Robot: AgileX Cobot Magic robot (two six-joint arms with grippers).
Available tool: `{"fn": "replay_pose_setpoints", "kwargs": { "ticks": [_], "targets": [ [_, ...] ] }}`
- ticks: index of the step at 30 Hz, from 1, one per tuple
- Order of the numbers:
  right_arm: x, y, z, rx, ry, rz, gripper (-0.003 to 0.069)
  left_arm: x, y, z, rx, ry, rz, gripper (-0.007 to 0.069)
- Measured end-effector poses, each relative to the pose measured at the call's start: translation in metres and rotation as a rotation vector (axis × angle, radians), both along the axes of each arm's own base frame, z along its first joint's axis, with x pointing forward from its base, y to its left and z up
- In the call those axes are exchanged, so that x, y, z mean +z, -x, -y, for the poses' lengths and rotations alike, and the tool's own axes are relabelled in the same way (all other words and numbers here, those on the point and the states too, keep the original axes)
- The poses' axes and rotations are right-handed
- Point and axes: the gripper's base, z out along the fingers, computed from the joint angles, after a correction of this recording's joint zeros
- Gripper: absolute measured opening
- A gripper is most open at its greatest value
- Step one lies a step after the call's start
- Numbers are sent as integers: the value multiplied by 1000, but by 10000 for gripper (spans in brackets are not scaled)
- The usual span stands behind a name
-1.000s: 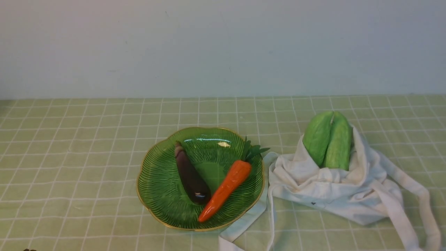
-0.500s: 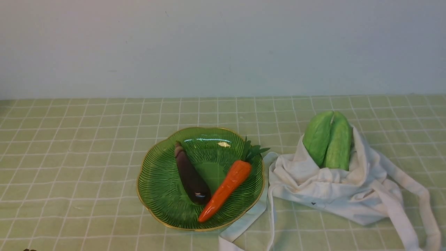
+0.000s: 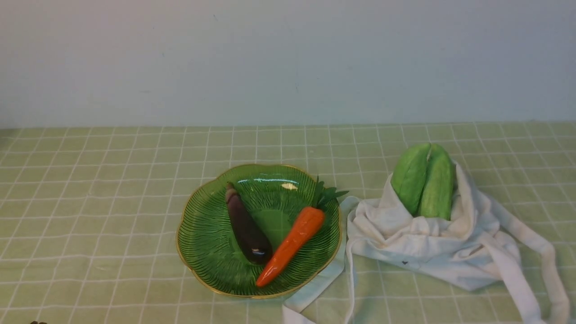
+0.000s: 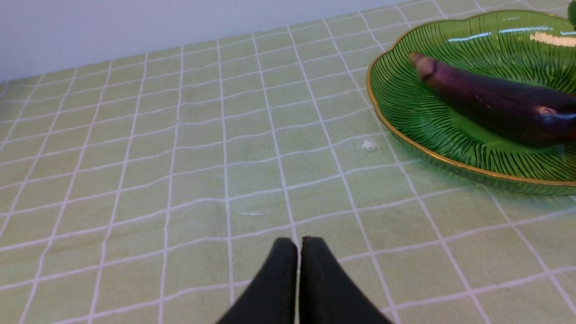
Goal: Take vegetables from bag on green coffee tablecloth place on plate.
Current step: 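Reach into the cloth bag and grasp the green vegetable inside with the right gripper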
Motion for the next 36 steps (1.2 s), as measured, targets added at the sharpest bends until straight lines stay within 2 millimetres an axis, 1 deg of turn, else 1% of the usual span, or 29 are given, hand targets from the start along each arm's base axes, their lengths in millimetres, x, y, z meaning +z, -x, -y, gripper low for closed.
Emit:
{"fn": "replay_pose_setpoints", "kwargs": {
  "ticks": [1,2,3,5,6,10,11,12,13,14,15,16,17,19,21,23,26,28,31,34,35,36],
  "targets": [
    [-3,-10,-1,11,4,-84,-15,0,0,0,0,0,0,-5],
    [-4,-12,-2,16,4,-97,-15,0,0,0,0,0,0,-5],
    [-7,-28,-5,47,5,-195,-15,0,0,0,0,0,0,-5],
    [-9,-37,-8,73,5,-234,-15,0,0,0,0,0,0,-5],
    [-10,-49,-12,125,12,-273,-15,0,0,0,0,0,0,-5],
    [-13,-88,-24,251,-25,-319,-15,0,0,0,0,0,0,-5],
    [-13,-90,-25,261,-28,-319,-15,0,0,0,0,0,0,-5],
    [-16,-104,-29,294,-39,-332,-15,0,0,0,0,0,0,-5],
    [-19,-115,-32,312,-45,-345,-14,0,0,0,0,0,0,-5],
    [-22,-121,-35,329,-42,-354,-13,0,0,0,0,0,0,-5],
    [-22,-123,-35,331,-42,-357,-13,0,0,0,0,0,0,-5],
    [-28,-135,-43,364,-28,-379,-11,0,0,0,0,0,0,-5],
    [-30,-138,-45,371,-26,-385,-11,0,0,0,0,0,0,-5],
    [-42,-156,-60,416,-17,-425,-9,0,0,0,0,0,0,-5],
    [-49,-167,-72,445,-11,-445,-3,0,0,0,0,0,0,-5],
    [-57,-177,-80,458,0,-460,13,0,0,0,0,0,0,-5],
    [-69,-194,-87,464,26,-480,68,0,0,0,0,0,0,-5],
    [-76,-204,-88,450,36,-482,124,0,0,0,0,0,0,-5],
    [-85,-215,-88,426,42,-475,253,0,0,0,0,0,0,-5],
    [-92,-222,-89,399,31,-463,395,0,0,0,0,0,0,-5],
    [-93,-222,-89,397,30,-465,403,0,0,0,0,0,0,-5],
    [-98,-225,-89,388,27,-461,470,0,0,0,0,0,0,-5]
  ]
}}
